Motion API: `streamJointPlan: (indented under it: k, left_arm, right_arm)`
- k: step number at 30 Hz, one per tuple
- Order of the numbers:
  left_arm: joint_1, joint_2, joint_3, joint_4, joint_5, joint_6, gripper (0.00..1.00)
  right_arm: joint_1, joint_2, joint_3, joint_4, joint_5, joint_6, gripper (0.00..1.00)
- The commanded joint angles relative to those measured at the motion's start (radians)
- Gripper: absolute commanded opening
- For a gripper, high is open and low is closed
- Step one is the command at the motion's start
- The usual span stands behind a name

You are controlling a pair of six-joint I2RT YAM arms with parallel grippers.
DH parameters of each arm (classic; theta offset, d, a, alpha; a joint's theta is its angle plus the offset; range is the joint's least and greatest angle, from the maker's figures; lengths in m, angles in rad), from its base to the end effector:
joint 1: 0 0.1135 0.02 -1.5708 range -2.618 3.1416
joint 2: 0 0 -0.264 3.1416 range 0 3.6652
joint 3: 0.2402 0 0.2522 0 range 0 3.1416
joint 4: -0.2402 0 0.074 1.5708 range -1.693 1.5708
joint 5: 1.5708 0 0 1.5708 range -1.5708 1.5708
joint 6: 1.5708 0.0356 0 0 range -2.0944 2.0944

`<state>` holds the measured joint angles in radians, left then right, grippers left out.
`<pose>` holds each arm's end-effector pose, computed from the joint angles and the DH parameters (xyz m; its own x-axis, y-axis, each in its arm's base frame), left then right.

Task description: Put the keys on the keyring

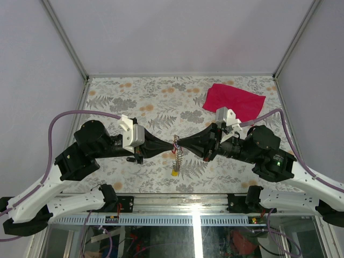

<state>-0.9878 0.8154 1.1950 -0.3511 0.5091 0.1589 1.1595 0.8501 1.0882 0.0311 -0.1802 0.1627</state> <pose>0.0677 -0.1342 0.4552 0.1733 -0.0118 -0.9848 0.9821 0.0768 0.1719 0.0640 0.1628 0.4569 -0.0523 0.2786 -0.9590 -0.9752 0.1924 0.1091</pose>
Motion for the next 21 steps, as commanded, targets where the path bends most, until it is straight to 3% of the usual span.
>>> streamJointPlan:
  k: [1,21]
  left_arm:
    - [-0.005,0.005,0.029,0.017,0.022,-0.004,0.0]
    - [-0.005,0.015,0.026,0.0,0.007,-0.002,0.0]
  right_arm:
    - [0.006,-0.015,0.002,0.167,0.026,0.034,0.0]
    - [0.007,-0.058,-0.031,0.224,0.019,0.035,0.0]
